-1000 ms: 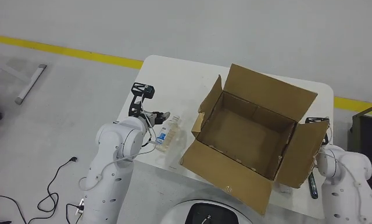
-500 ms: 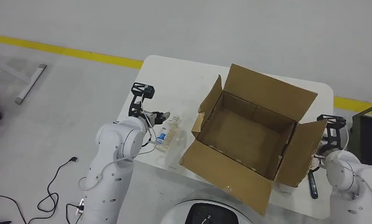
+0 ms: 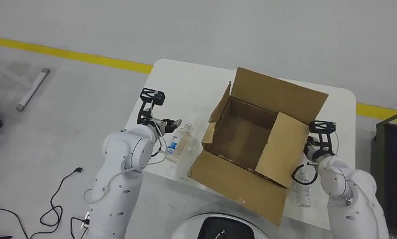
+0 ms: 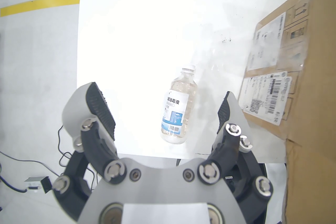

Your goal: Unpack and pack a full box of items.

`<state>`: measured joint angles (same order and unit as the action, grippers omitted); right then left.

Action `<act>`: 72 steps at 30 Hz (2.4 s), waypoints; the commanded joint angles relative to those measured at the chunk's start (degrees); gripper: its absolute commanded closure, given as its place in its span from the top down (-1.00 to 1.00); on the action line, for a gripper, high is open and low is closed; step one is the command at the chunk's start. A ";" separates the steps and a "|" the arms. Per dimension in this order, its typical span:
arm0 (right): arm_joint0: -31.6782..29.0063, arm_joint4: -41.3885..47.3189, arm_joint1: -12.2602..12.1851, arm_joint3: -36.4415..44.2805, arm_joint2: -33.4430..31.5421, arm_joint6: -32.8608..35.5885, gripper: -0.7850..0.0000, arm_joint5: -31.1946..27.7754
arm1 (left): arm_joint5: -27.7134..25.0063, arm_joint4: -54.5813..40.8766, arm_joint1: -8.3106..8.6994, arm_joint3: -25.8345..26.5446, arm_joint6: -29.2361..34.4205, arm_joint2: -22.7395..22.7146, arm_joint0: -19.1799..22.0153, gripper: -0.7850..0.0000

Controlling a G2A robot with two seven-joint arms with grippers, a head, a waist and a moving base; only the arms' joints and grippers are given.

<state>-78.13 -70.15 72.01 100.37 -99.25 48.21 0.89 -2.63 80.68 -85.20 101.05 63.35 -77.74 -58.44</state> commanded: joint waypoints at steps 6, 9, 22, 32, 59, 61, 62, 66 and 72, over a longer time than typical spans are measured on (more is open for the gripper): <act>6.68 4.77 0.43 -6.96 4.58 -2.97 -1.00 -0.51 | 0.00 0.00 0.00 0.00 0.00 0.00 0.00 1.00; 9.87 5.91 0.50 -9.77 5.92 -4.40 -1.00 -1.38 | 0.00 0.00 0.00 0.00 0.00 0.00 0.00 1.00; 7.30 5.39 -0.59 15.07 3.17 8.23 -1.00 -0.25 | 0.00 0.00 0.00 0.00 0.00 0.00 0.00 1.00; 7.35 -8.76 -0.25 23.56 23.69 11.61 -1.00 -3.33 | 0.00 0.00 0.00 0.00 0.00 0.00 0.00 1.00; 20.53 -31.85 4.79 6.57 45.17 28.86 -1.00 4.47 | 0.00 0.00 0.00 0.00 0.00 0.00 0.00 1.00; 20.48 -33.57 4.74 7.56 44.32 30.40 -1.00 3.06 | 0.00 0.00 0.00 0.00 0.00 0.00 0.00 1.00; 20.20 -33.69 4.74 8.14 43.79 31.02 -1.00 2.50 | 0.00 0.00 0.00 0.00 0.00 0.00 0.00 1.00; 19.12 -34.17 4.58 10.36 40.91 32.76 -1.00 0.29 | 0.00 0.00 0.00 0.00 0.00 0.00 0.00 1.00; 16.57 -35.65 4.33 17.24 36.09 33.85 -1.00 -0.82 | 0.00 0.00 0.00 0.00 0.00 0.00 0.00 1.00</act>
<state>-60.99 -105.68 76.37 116.27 -62.10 81.90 0.02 -2.63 80.68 -85.20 101.05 63.35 -77.74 -58.44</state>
